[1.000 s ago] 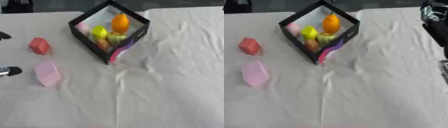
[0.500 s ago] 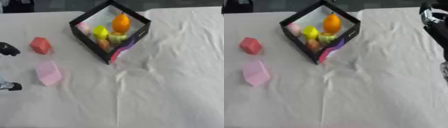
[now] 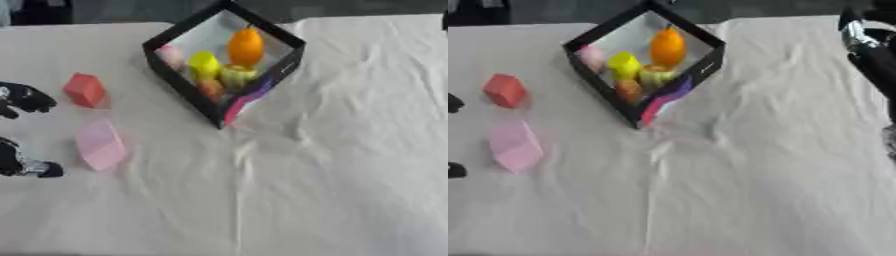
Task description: Pick up objects on the table and place them in the box.
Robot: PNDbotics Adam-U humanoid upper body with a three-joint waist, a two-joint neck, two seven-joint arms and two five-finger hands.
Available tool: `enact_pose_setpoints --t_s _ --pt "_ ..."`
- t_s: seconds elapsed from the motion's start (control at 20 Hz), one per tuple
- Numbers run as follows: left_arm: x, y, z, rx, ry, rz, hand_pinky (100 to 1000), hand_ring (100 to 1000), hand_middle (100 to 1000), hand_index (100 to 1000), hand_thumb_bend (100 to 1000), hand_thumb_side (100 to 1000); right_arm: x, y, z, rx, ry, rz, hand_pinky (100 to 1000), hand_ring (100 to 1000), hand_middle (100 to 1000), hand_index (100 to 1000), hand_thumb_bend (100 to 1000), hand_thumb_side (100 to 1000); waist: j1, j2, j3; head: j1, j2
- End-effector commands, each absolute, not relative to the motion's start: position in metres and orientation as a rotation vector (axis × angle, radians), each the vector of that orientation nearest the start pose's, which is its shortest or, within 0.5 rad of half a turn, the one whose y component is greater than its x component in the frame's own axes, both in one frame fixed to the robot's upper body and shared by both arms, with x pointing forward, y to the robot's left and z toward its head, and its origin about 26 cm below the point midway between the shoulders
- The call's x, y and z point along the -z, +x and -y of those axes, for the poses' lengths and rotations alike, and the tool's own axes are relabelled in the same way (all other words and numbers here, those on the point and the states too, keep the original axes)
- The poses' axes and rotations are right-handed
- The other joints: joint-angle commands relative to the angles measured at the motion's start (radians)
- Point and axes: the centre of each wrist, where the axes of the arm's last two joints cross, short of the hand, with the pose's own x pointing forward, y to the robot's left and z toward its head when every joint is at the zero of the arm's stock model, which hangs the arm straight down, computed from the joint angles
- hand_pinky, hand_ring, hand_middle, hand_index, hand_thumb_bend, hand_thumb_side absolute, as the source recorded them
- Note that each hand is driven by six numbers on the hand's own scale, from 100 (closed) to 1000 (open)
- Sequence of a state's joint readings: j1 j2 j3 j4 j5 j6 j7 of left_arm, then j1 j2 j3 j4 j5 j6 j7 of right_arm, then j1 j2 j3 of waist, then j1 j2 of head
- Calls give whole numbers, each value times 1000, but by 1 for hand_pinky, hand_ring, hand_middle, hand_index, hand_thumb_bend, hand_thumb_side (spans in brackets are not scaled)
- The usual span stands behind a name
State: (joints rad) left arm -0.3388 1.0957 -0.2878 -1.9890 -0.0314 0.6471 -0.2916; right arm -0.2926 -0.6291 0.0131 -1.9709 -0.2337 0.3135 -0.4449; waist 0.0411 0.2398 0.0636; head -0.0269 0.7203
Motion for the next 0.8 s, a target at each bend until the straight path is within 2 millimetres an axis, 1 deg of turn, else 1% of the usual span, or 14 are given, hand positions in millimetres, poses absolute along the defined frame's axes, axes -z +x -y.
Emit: enact_pose_setpoints --t_s 0.05,0.1,0.2,0.4,0.8 --pt "-252 288 -300 1117 640 1229 879 873 750 834 769 145 -229 298 304 -53 -520 1983 829 771 784 862 285 466 2 -19 1 3 3" --pt "-253 288 -297 1118 635 1231 879 873 750 834 769 146 -229 298 304 -54 -518 1982 829 770 784 862 285 466 3 -19 1 3 3" --pt "-253 290 -292 1112 632 1224 882 875 753 839 779 181 -229 299 303 -57 -513 1982 829 770 784 861 284 468 4 -19 0 3 2" --pt "-248 296 -286 1092 618 1196 889 881 761 848 783 202 -228 300 303 -63 -511 1979 829 769 783 861 283 471 5 -18 -2 3 1" --pt "-237 313 -282 1065 603 1154 895 885 765 850 793 227 -226 301 303 -59 -508 1976 829 768 782 860 279 476 6 -16 -4 7 -2"
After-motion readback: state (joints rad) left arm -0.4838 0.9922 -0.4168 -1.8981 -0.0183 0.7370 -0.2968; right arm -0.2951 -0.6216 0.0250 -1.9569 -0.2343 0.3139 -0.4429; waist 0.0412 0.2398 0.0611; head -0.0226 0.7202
